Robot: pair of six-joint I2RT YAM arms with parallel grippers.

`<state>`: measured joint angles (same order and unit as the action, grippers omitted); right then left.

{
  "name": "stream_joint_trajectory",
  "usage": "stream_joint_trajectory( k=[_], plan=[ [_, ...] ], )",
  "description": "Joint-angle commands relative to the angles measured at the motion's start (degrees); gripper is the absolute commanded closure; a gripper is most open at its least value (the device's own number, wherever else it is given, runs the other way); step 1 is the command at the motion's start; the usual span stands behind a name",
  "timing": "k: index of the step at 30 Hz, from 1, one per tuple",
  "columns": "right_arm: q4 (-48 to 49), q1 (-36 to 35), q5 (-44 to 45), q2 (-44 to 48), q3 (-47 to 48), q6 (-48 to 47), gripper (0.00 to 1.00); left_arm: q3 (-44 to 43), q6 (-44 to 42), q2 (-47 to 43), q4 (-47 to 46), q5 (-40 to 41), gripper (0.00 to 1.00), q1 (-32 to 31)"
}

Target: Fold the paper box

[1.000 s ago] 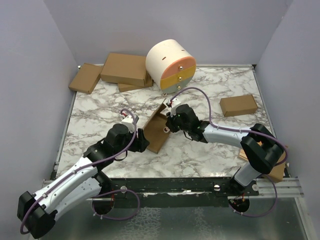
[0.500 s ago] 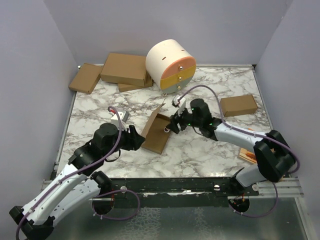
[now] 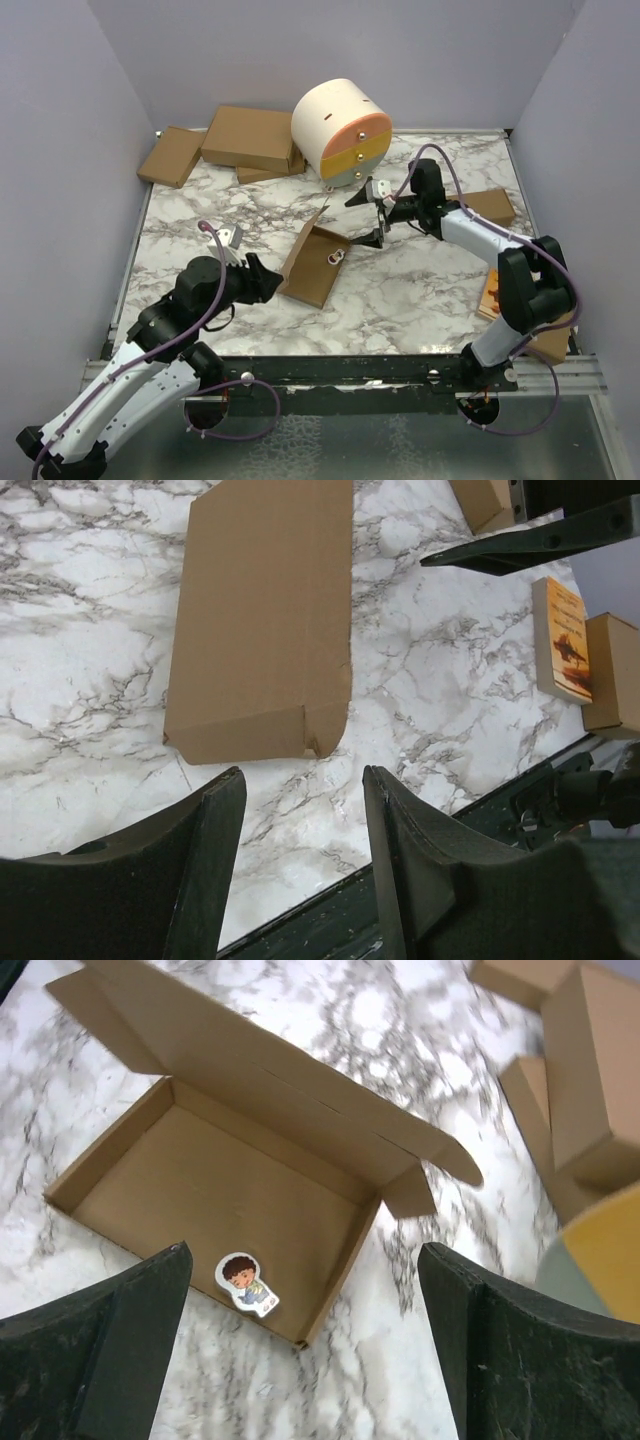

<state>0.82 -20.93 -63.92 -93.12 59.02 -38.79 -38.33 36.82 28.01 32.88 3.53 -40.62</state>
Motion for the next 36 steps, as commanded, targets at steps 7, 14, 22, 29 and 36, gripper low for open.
stream_joint_trajectory(
  k=[7, 14, 22, 29, 36],
  plan=[
    [-20.89, 0.05, -13.51, -18.44, 22.61, -19.57, 0.18, 5.88, 2.64, -3.03, -2.63, 9.42, 0.54, -0.32],
    [-12.17, -0.17, -10.72, -23.15, 25.65, -8.11, 0.24, 5.99, 2.62, -3.09, -2.59, 10.07, 0.55, -0.29],
    [-16.91, -2.15, -10.53, -27.53, 30.63, -10.16, 0.45, 6.17, 1.90, -1.67, -3.32, 9.74, 0.55, -0.27],
    [-17.89, -2.40, -10.04, -28.13, 31.51, -10.44, 0.75, 6.19, 1.93, -2.15, -3.23, 9.83, 0.55, -0.31],
    [-17.86, -1.99, -8.42, -22.76, 26.59, -13.35, 0.99, 5.61, 0.95, -2.35, -3.42, 10.25, 0.54, -0.34]
  ],
)
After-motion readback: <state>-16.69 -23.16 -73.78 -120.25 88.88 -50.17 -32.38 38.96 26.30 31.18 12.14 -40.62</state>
